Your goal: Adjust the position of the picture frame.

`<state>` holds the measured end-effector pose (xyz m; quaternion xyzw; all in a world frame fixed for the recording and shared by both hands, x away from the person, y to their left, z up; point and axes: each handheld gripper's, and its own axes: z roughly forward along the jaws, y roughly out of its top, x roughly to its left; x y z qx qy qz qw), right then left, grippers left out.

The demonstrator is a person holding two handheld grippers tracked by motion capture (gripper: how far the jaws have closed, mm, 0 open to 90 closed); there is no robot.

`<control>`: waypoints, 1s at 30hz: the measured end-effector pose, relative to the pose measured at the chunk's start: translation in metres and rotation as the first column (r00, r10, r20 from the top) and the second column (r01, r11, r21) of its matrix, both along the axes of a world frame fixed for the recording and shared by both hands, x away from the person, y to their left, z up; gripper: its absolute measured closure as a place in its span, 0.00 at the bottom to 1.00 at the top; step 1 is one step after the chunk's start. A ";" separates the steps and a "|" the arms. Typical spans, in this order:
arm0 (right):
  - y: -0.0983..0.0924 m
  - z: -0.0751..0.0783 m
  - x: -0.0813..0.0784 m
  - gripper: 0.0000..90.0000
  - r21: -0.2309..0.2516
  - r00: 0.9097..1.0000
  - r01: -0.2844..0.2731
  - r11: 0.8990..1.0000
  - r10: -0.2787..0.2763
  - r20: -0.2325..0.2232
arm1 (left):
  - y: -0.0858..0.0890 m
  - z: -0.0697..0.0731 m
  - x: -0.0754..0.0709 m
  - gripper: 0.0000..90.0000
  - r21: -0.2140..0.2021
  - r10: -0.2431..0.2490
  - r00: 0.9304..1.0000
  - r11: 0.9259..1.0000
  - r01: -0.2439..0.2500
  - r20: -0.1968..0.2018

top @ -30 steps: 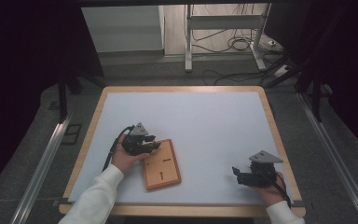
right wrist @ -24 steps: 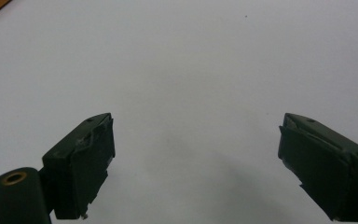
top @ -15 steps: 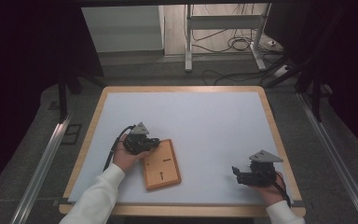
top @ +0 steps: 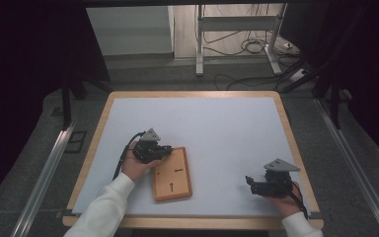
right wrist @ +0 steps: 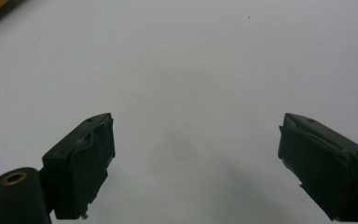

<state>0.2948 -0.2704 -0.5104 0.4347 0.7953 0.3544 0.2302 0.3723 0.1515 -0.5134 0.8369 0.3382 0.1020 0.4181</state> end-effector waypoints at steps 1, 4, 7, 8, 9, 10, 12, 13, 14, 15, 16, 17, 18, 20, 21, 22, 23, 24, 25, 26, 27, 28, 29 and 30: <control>0.000 0.000 0.000 0.12 0.000 1.000 0.000 1.000 0.000 0.000 | -0.002 0.001 0.000 0.92 0.001 -0.002 1.000 1.000 0.002 -0.001; 0.000 0.000 0.000 0.12 0.000 1.000 -0.001 1.000 0.001 0.001 | -0.008 0.003 0.001 0.93 0.012 -0.004 1.000 1.000 0.004 -0.001; 0.000 0.000 0.000 0.12 0.001 1.000 -0.001 1.000 0.001 -0.001 | -0.014 0.005 0.005 0.92 0.026 -0.009 1.000 1.000 0.009 0.001; 0.000 0.000 0.000 0.12 0.004 1.000 0.000 1.000 0.000 -0.003 | -0.016 0.006 0.007 0.92 0.030 -0.010 1.000 0.999 0.010 0.001; 0.000 0.000 0.001 0.12 0.006 1.000 0.001 1.000 -0.001 -0.004 | -0.019 0.006 0.009 0.92 0.032 -0.006 1.000 0.999 0.006 -0.003; 0.000 -0.001 0.001 0.12 0.006 1.000 0.001 1.000 -0.001 -0.006 | -0.020 0.007 0.010 0.92 0.035 -0.009 1.000 0.999 0.009 0.001; 0.000 -0.001 0.001 0.12 0.004 1.000 -0.003 1.000 0.003 -0.005 | -0.028 0.009 0.014 0.92 0.035 -0.012 1.000 0.999 0.012 -0.001; 0.000 -0.001 0.001 0.12 0.004 1.000 -0.003 1.000 0.003 -0.005 | -0.030 0.009 0.015 0.92 0.035 -0.017 1.000 0.999 0.017 0.000; 0.000 -0.001 0.001 0.12 0.004 1.000 -0.003 1.000 0.003 -0.005 | -0.035 0.010 0.017 0.92 0.035 -0.022 1.000 0.999 0.022 0.001; 0.000 -0.001 0.002 0.12 0.005 1.000 -0.002 1.000 0.002 -0.006 | -0.039 0.009 0.019 0.92 0.036 -0.027 1.000 0.999 0.027 0.000; 0.000 -0.001 0.002 0.12 0.005 1.000 -0.001 1.000 0.001 -0.006 | -0.042 0.009 0.020 0.92 0.035 -0.029 1.000 0.999 0.029 -0.002; 0.000 -0.001 0.002 0.12 0.005 1.000 0.000 1.000 0.000 -0.007 | -0.045 0.008 0.022 0.92 0.032 -0.031 0.999 0.999 0.031 -0.009; 0.000 -0.001 0.001 0.12 0.005 1.000 0.001 1.000 -0.001 -0.007 | -0.049 0.007 0.024 0.93 0.029 -0.032 0.999 0.999 0.033 -0.015; 0.000 -0.001 0.001 0.12 0.006 1.000 0.001 1.000 -0.001 -0.007 | -0.056 0.006 0.027 0.93 0.033 -0.041 0.999 0.999 0.041 -0.021; 0.000 -0.001 0.001 0.12 0.006 1.000 0.000 1.000 0.000 -0.007 | -0.058 0.006 0.029 0.93 0.034 -0.044 0.999 0.998 0.045 -0.022; 0.000 -0.001 0.001 0.12 0.005 1.000 0.000 1.000 0.000 -0.006 | -0.061 0.006 0.030 0.93 0.035 -0.048 0.999 0.998 0.049 -0.024; 0.000 -0.001 0.001 0.12 0.005 1.000 -0.002 1.000 0.002 -0.005 | -0.063 0.005 0.031 0.93 0.033 -0.050 0.998 0.998 0.051 -0.026; 0.000 -0.001 0.001 0.12 0.005 1.000 -0.003 1.000 0.003 -0.006 | -0.065 0.005 0.032 0.93 0.030 -0.047 0.998 0.998 0.048 -0.029; 0.000 -0.001 0.001 0.12 0.005 1.000 -0.003 1.000 0.003 -0.007 | -0.066 0.004 0.033 0.93 0.030 -0.048 0.998 0.998 0.049 -0.032; 0.000 -0.002 0.001 0.12 0.005 1.000 -0.004 1.000 0.004 -0.008 | -0.067 0.002 0.034 0.93 0.029 -0.047 0.998 0.998 0.048 -0.037; 0.000 -0.002 0.001 0.12 0.004 1.000 -0.004 1.000 0.004 -0.008 | -0.067 0.001 0.035 0.93 0.028 -0.048 0.998 0.998 0.049 -0.036; 0.000 -0.002 0.001 0.12 0.004 1.000 -0.004 1.000 0.004 -0.009 | -0.068 -0.001 0.035 0.93 0.030 -0.051 0.998 0.998 0.051 -0.033; 0.000 -0.002 0.001 0.12 0.003 1.000 -0.004 1.000 0.004 -0.010 | -0.068 -0.002 0.036 0.92 0.035 -0.052 0.998 0.998 0.053 -0.029; 0.000 -0.002 0.001 0.12 0.001 1.000 -0.005 1.000 0.005 -0.010 | -0.068 -0.003 0.035 0.92 0.022 -0.048 0.998 0.999 0.048 -0.027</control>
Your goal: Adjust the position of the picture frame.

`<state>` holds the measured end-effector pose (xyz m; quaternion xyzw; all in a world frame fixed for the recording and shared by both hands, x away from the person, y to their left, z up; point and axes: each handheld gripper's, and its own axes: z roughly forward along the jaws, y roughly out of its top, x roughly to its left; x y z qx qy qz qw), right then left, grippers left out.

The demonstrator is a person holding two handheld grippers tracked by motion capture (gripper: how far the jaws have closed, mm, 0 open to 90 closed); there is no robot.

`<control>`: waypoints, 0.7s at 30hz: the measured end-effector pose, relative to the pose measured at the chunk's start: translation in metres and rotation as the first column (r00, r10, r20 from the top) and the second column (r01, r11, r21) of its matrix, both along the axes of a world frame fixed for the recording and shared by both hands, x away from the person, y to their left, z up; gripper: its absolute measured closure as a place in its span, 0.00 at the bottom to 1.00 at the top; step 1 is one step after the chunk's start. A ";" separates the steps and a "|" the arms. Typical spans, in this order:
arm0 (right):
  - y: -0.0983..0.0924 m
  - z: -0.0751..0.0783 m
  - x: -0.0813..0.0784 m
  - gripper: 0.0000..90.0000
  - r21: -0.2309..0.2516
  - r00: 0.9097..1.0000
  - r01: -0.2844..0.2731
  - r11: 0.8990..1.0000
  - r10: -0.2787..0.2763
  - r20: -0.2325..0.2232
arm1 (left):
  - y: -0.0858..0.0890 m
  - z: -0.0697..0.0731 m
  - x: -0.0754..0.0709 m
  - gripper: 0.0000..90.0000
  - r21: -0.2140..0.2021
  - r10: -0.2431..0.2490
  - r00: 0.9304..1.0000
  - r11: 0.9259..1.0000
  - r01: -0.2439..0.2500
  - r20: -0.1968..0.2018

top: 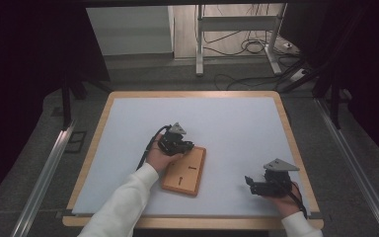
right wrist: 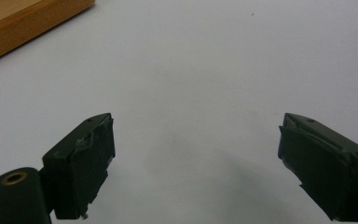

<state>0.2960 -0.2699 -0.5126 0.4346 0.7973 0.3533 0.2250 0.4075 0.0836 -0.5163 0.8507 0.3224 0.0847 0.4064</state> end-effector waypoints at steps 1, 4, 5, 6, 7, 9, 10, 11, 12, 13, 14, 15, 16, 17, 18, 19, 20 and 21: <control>0.000 0.000 0.000 0.12 0.001 1.000 0.001 1.000 -0.001 0.000 | 0.001 0.000 0.000 0.92 -0.005 0.001 1.000 1.000 -0.001 0.001; 0.000 0.001 -0.001 0.12 0.003 1.000 0.002 1.000 -0.002 0.001 | 0.004 0.004 -0.004 0.75 -0.001 0.013 1.000 1.000 -0.013 0.016; 0.000 0.001 -0.001 0.12 0.004 1.000 0.003 1.000 -0.003 0.001 | 0.006 0.006 -0.007 0.63 0.021 0.024 0.999 0.999 -0.025 0.041; 0.000 0.001 -0.001 0.12 0.004 1.000 0.003 1.000 -0.003 0.001 | 0.009 0.009 -0.011 0.55 0.037 0.031 0.998 0.999 -0.033 0.060; 0.000 0.001 -0.001 0.12 0.003 1.000 0.002 1.000 -0.002 0.002 | 0.014 0.011 -0.016 0.50 0.032 0.039 0.997 0.999 -0.042 0.069; -0.001 0.001 -0.001 0.12 0.003 1.000 0.003 1.000 -0.003 0.004 | 0.023 0.014 -0.023 0.40 0.023 0.048 0.996 0.999 -0.049 0.073; -0.001 0.001 -0.002 0.12 0.002 1.000 0.004 1.000 -0.004 0.004 | 0.028 0.016 -0.027 0.38 0.014 0.049 0.996 0.999 -0.051 0.070; -0.001 0.001 -0.002 0.12 0.002 1.000 0.005 1.000 -0.005 0.005 | 0.034 0.017 -0.031 0.37 0.006 0.048 0.996 0.999 -0.049 0.069; -0.001 0.002 -0.002 0.12 0.003 1.000 0.006 1.000 -0.006 0.005 | 0.039 0.017 -0.036 0.36 -0.002 0.045 0.997 0.999 -0.045 0.068; -0.001 0.002 -0.002 0.12 0.003 1.000 0.006 1.000 -0.006 0.005 | 0.044 0.018 -0.041 0.35 -0.005 0.043 0.997 0.999 -0.043 0.069; 0.000 0.002 -0.003 0.12 0.002 1.000 0.007 1.000 -0.007 0.006 | 0.049 0.018 -0.045 0.35 -0.010 0.042 0.997 0.999 -0.042 0.071; 0.000 0.002 -0.003 0.12 0.002 1.000 0.007 1.000 -0.007 0.005 | 0.054 0.019 -0.049 0.35 -0.010 0.041 0.997 0.999 -0.040 0.072; 0.000 0.002 -0.003 0.12 0.001 1.000 0.006 1.000 -0.006 0.005 | 0.059 0.019 -0.053 0.35 -0.008 0.041 0.996 0.999 -0.041 0.076; 0.000 0.002 -0.003 0.12 0.000 1.000 0.006 1.000 -0.006 0.005 | 0.064 0.018 -0.058 0.36 -0.012 0.051 0.995 0.999 -0.050 0.083; 0.001 0.002 -0.003 0.12 -0.001 1.000 0.005 1.000 -0.005 0.006 | 0.069 0.017 -0.062 0.37 -0.014 0.061 0.994 0.998 -0.060 0.087; 0.001 0.002 -0.004 0.12 0.000 1.000 0.005 1.000 -0.005 0.006 | 0.074 0.016 -0.066 0.40 -0.015 0.060 0.995 0.998 -0.059 0.086; 0.001 0.002 -0.004 0.12 0.000 1.000 0.004 1.000 -0.004 0.007 | 0.078 0.015 -0.070 0.43 -0.013 0.055 0.995 0.998 -0.054 0.082; 0.001 0.002 -0.004 0.12 0.000 1.000 0.004 1.000 -0.004 0.008 | 0.081 0.014 -0.073 0.45 -0.008 0.051 0.996 0.999 -0.050 0.076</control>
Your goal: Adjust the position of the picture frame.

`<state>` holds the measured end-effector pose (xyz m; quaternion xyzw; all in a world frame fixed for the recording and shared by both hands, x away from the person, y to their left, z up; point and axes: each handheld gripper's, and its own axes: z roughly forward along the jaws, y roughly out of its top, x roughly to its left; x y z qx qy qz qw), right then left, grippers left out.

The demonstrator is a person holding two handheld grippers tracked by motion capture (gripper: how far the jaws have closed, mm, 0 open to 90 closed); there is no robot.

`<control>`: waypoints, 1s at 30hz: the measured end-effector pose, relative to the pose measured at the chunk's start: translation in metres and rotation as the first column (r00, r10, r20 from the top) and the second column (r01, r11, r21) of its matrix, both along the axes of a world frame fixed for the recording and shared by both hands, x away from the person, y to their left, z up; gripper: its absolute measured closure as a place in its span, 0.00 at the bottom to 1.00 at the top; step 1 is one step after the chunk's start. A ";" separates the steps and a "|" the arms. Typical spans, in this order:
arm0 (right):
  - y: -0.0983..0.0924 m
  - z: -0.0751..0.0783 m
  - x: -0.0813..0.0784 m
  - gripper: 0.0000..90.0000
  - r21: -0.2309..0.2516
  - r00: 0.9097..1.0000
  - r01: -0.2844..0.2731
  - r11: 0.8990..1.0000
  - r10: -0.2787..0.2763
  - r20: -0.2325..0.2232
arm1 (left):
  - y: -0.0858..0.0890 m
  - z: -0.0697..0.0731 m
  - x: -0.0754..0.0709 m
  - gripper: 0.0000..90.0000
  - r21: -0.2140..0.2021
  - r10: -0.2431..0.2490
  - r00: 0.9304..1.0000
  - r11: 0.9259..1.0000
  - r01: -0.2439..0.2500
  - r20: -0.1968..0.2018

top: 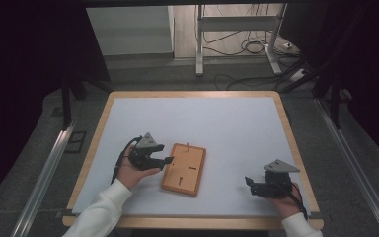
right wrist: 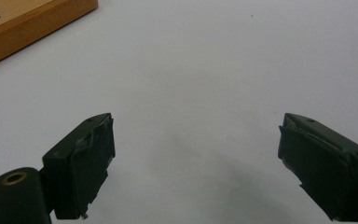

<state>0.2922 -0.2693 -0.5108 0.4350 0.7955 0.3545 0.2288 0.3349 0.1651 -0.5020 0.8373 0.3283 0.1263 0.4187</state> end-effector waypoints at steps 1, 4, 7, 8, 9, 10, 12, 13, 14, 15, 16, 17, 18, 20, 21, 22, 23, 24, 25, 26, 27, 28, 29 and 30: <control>0.000 0.000 0.000 0.12 0.000 1.000 0.001 1.000 -0.001 0.000 | 0.003 -0.001 -0.003 0.46 0.002 -0.003 1.000 1.000 0.003 -0.008; 0.000 -0.001 0.000 0.12 -0.001 1.000 0.000 1.000 0.000 0.000 | 0.013 -0.006 -0.011 0.54 0.007 -0.011 0.999 1.000 0.011 -0.036; 0.000 0.000 0.000 0.12 -0.002 1.000 -0.003 1.000 0.003 0.002 | 0.022 -0.009 -0.019 0.73 0.008 -0.029 0.998 1.000 0.030 -0.057; 0.000 0.000 0.000 0.12 -0.002 1.000 -0.003 1.000 0.003 0.001 | 0.024 -0.010 -0.021 0.81 0.011 -0.036 0.997 0.999 0.037 -0.067; 0.000 -0.001 0.000 0.12 -0.003 1.000 -0.004 1.000 0.004 0.001 | 0.025 -0.010 -0.023 0.87 0.015 -0.041 0.996 0.999 0.042 -0.076; 0.000 -0.001 0.000 0.12 -0.005 1.000 -0.004 1.000 0.004 0.000 | 0.027 -0.011 -0.025 0.91 0.017 -0.044 0.996 0.999 0.046 -0.083; 0.001 -0.001 0.000 0.12 -0.006 1.000 -0.004 1.000 0.004 -0.002 | 0.029 -0.012 -0.028 0.97 0.019 -0.050 0.994 0.998 0.052 -0.098; 0.001 -0.002 0.000 0.12 -0.006 1.000 -0.004 1.000 0.004 -0.003 | 0.030 -0.012 -0.030 0.99 0.024 -0.051 0.994 0.998 0.054 -0.099; 0.001 -0.002 0.000 0.12 -0.007 1.000 -0.004 1.000 0.004 -0.003 | 0.032 -0.013 -0.031 0.99 0.021 -0.051 0.993 0.998 0.054 -0.107; 0.001 -0.002 0.000 0.12 -0.007 1.000 -0.004 1.000 0.004 -0.003 | 0.033 -0.014 -0.032 0.99 0.018 -0.053 0.992 0.998 0.055 -0.112; 0.001 -0.002 0.000 0.12 -0.007 1.000 -0.004 1.000 0.004 -0.004 | 0.034 -0.015 -0.032 1.00 0.020 -0.053 0.992 0.998 0.055 -0.119; 0.001 -0.002 0.000 0.12 -0.009 1.000 -0.003 1.000 0.003 -0.005 | 0.034 -0.017 -0.033 1.00 0.023 -0.058 0.990 0.998 0.061 -0.125; 0.001 -0.002 0.000 0.12 -0.008 1.000 -0.004 1.000 0.004 -0.005 | 0.034 -0.018 -0.034 1.00 0.028 -0.063 0.989 0.997 0.067 -0.130; 0.001 -0.003 0.000 0.12 -0.009 1.000 -0.004 1.000 0.004 -0.005 | 0.031 -0.020 -0.035 1.00 0.033 -0.073 0.987 0.996 0.078 -0.144; 0.001 -0.003 0.001 0.12 -0.010 1.000 -0.004 1.000 0.004 -0.006 | 0.030 -0.021 -0.035 1.00 0.040 -0.079 0.986 0.995 0.086 -0.145; 0.001 -0.003 0.001 0.12 -0.011 1.000 -0.004 1.000 0.004 -0.006 | 0.028 -0.021 -0.036 1.00 0.034 -0.080 0.986 0.996 0.086 -0.147; 0.001 -0.003 0.001 0.12 -0.011 1.000 -0.005 1.000 0.005 -0.006 | 0.027 -0.020 -0.036 1.00 0.043 -0.089 0.985 0.994 0.097 -0.148; 0.002 -0.003 0.001 0.12 -0.011 1.000 -0.005 1.000 0.005 -0.006 | 0.026 -0.021 -0.036 1.00 0.043 -0.091 0.984 0.994 0.099 -0.151; 0.002 -0.003 0.001 0.12 -0.012 1.000 -0.006 1.000 0.006 -0.006 | 0.025 -0.021 -0.036 1.00 0.043 -0.095 0.983 0.994 0.103 -0.156; 0.002 -0.003 0.000 0.12 -0.012 1.000 -0.006 1.000 0.006 -0.006 | 0.024 -0.023 -0.037 1.00 0.042 -0.097 0.982 0.994 0.105 -0.161; 0.001 -0.003 0.000 0.12 -0.011 1.000 -0.005 1.000 0.005 -0.006 | 0.024 -0.024 -0.037 1.00 0.045 -0.098 0.981 0.993 0.107 -0.166; 0.001 -0.003 0.000 0.12 -0.010 1.000 -0.004 1.000 0.004 -0.006 | 0.023 -0.025 -0.037 1.00 0.048 -0.102 0.980 0.993 0.111 -0.170; 0.001 -0.003 0.000 0.12 -0.009 1.000 -0.005 1.000 0.005 -0.005 | 0.023 -0.026 -0.037 1.00 0.049 -0.103 0.979 0.992 0.113 -0.174; 0.001 -0.003 0.001 0.12 -0.009 1.000 -0.004 1.000 0.004 -0.005 | 0.022 -0.027 -0.037 1.00 0.053 -0.109 0.978 0.991 0.121 -0.178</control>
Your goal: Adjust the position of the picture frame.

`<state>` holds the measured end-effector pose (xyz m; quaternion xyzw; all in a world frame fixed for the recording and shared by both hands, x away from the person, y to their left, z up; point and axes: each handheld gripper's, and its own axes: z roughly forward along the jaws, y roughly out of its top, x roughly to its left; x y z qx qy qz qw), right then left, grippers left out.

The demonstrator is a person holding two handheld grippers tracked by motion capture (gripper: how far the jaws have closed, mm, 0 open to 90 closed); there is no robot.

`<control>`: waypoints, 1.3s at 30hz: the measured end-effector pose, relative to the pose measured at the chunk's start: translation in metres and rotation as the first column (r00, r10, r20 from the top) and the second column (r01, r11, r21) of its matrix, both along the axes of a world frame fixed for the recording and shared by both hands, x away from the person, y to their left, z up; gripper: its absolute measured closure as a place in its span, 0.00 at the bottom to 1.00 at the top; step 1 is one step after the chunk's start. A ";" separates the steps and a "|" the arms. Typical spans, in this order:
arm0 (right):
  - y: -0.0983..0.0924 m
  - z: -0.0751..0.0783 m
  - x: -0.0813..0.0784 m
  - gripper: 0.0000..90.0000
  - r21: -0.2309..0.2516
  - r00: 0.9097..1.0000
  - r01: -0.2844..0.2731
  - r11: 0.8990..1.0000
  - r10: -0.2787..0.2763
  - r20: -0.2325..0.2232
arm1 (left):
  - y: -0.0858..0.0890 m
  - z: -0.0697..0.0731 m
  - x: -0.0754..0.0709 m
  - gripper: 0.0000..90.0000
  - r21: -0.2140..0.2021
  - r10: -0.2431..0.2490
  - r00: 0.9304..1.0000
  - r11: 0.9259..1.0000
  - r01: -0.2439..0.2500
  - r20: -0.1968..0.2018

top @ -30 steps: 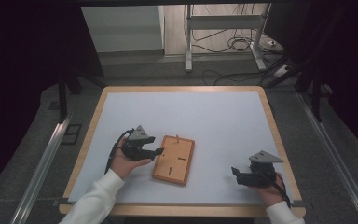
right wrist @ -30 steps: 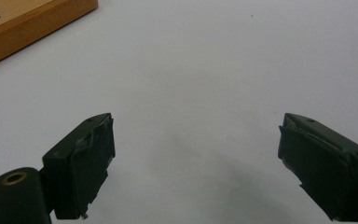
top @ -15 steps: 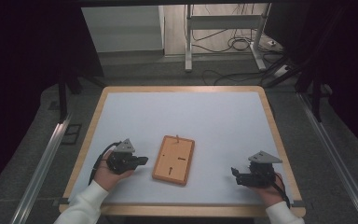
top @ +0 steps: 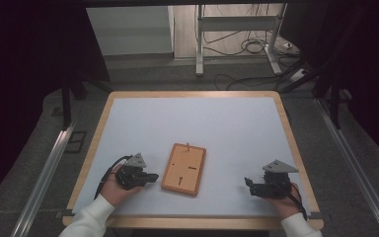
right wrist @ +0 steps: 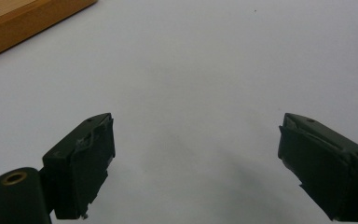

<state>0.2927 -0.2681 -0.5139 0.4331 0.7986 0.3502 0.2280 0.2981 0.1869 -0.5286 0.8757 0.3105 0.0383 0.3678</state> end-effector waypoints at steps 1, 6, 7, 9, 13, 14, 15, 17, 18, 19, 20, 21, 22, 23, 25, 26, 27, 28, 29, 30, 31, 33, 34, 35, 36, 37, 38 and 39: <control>0.000 0.000 0.000 0.12 0.000 1.000 0.000 1.000 0.000 0.000 | -0.001 0.000 0.000 1.00 0.005 -0.005 1.000 1.000 0.005 0.000; 0.000 0.001 0.000 0.12 0.002 1.000 0.001 1.000 -0.001 0.001 | -0.004 -0.001 -0.001 1.00 0.008 -0.015 1.000 1.000 0.015 -0.002; 0.000 0.001 0.000 0.12 0.002 1.000 0.002 1.000 -0.002 0.001 | -0.004 -0.001 -0.002 1.00 0.007 -0.017 1.000 1.000 0.017 -0.004; 0.000 0.001 0.000 0.12 0.000 1.000 0.005 1.000 -0.005 0.007 | -0.006 -0.002 -0.002 1.00 0.007 -0.026 1.000 1.000 0.026 -0.009; -0.001 0.002 -0.001 0.13 0.006 1.000 0.013 1.000 -0.013 0.016 | -0.007 -0.003 -0.002 1.00 0.007 -0.043 0.999 0.999 0.043 -0.014; -0.001 0.002 -0.001 0.13 0.007 1.000 0.014 1.000 -0.014 0.016 | -0.007 -0.003 -0.001 1.00 0.006 -0.043 0.999 0.999 0.043 -0.018; -0.001 0.002 -0.001 0.13 0.006 1.000 0.014 1.000 -0.014 0.016 | -0.007 -0.003 -0.001 1.00 0.000 -0.043 0.999 0.999 0.043 -0.019; -0.001 0.002 -0.001 0.13 0.007 1.000 0.012 1.000 -0.012 0.016 | -0.007 -0.004 -0.001 1.00 0.010 -0.045 0.999 0.999 0.045 -0.022; -0.001 0.002 -0.001 0.13 0.006 1.000 0.011 1.000 -0.011 0.017 | -0.008 -0.004 -0.001 1.00 0.021 -0.048 0.999 0.999 0.049 -0.021; -0.001 0.002 -0.001 0.13 0.007 1.000 0.010 1.000 -0.010 0.018 | -0.009 -0.005 -0.002 1.00 0.028 -0.050 0.998 0.998 0.051 -0.022; -0.001 0.003 -0.001 0.13 0.007 1.000 0.010 1.000 -0.011 0.019 | -0.009 -0.005 -0.002 1.00 0.029 -0.049 0.999 0.998 0.050 -0.022; -0.001 0.003 -0.001 0.13 0.007 1.000 0.011 1.000 -0.011 0.019 | -0.009 -0.005 -0.002 1.00 0.028 -0.049 0.999 0.998 0.050 -0.022; -0.001 0.003 -0.001 0.13 0.007 1.000 0.011 1.000 -0.011 0.019 | -0.008 -0.005 -0.002 1.00 0.026 -0.049 0.999 0.998 0.050 -0.022; -0.001 0.003 -0.001 0.13 0.007 1.000 0.011 1.000 -0.011 0.020 | -0.008 -0.005 -0.002 1.00 0.025 -0.049 0.999 0.998 0.049 -0.023; -0.001 0.003 -0.001 0.13 0.008 1.000 0.011 1.000 -0.011 0.019 | -0.009 -0.005 -0.002 1.00 0.026 -0.049 0.999 0.998 0.049 -0.022; -0.002 0.003 -0.001 0.13 0.008 1.000 0.011 1.000 -0.011 0.019 | -0.009 -0.005 -0.002 1.00 0.027 -0.049 0.999 0.998 0.049 -0.022; -0.001 0.003 -0.001 0.13 0.008 1.000 0.011 1.000 -0.011 0.018 | -0.009 -0.005 -0.002 1.00 0.030 -0.049 0.999 0.998 0.050 -0.021; -0.001 0.003 -0.001 0.13 0.007 1.000 0.010 1.000 -0.010 0.018 | -0.009 -0.005 -0.002 1.00 0.033 -0.050 0.999 0.998 0.051 -0.021; -0.001 0.003 -0.001 0.13 0.007 1.000 0.010 1.000 -0.010 0.017 | -0.010 -0.005 -0.003 1.00 0.041 -0.053 0.998 0.998 0.054 -0.020; -0.001 0.003 -0.001 0.13 0.006 1.000 0.009 1.000 -0.009 0.016 | -0.010 -0.005 -0.003 1.00 0.039 -0.053 0.998 0.998 0.054 -0.019; -0.001 0.002 -0.001 0.13 0.006 1.000 0.008 1.000 -0.008 0.017 | -0.010 -0.005 -0.003 1.00 0.039 -0.052 0.998 0.998 0.053 -0.019; -0.001 0.003 -0.001 0.13 0.006 1.000 0.008 1.000 -0.008 0.018 | -0.011 -0.004 -0.004 1.00 0.044 -0.051 0.999 0.998 0.052 -0.016; -0.001 0.003 -0.001 0.13 0.006 1.000 0.008 1.000 -0.009 0.018 | -0.011 -0.004 -0.004 1.00 0.044 -0.051 0.999 0.998 0.052 -0.015; -0.001 0.003 -0.001 0.13 0.006 1.000 0.008 1.000 -0.008 0.018 | -0.011 -0.004 -0.004 1.00 0.043 -0.053 0.998 0.998 0.053 -0.017; -0.001 0.002 -0.001 0.13 0.006 1.000 0.008 1.000 -0.009 0.016 | -0.012 -0.004 -0.004 1.00 0.041 -0.057 0.998 0.997 0.058 -0.020; -0.001 0.002 0.000 0.13 0.005 1.000 0.008 1.000 -0.008 0.016 | -0.012 -0.004 -0.004 1.00 0.037 -0.064 0.998 0.997 0.065 -0.025; -0.001 0.002 -0.001 0.13 0.005 1.000 0.005 1.000 -0.005 0.016 | -0.013 -0.005 -0.004 1.00 0.034 -0.070 0.997 0.997 0.071 -0.025; 0.000 0.002 -0.001 0.13 0.004 1.000 0.003 1.000 -0.003 0.015 | -0.014 -0.005 -0.005 1.00 0.039 -0.072 0.997 0.997 0.073 -0.024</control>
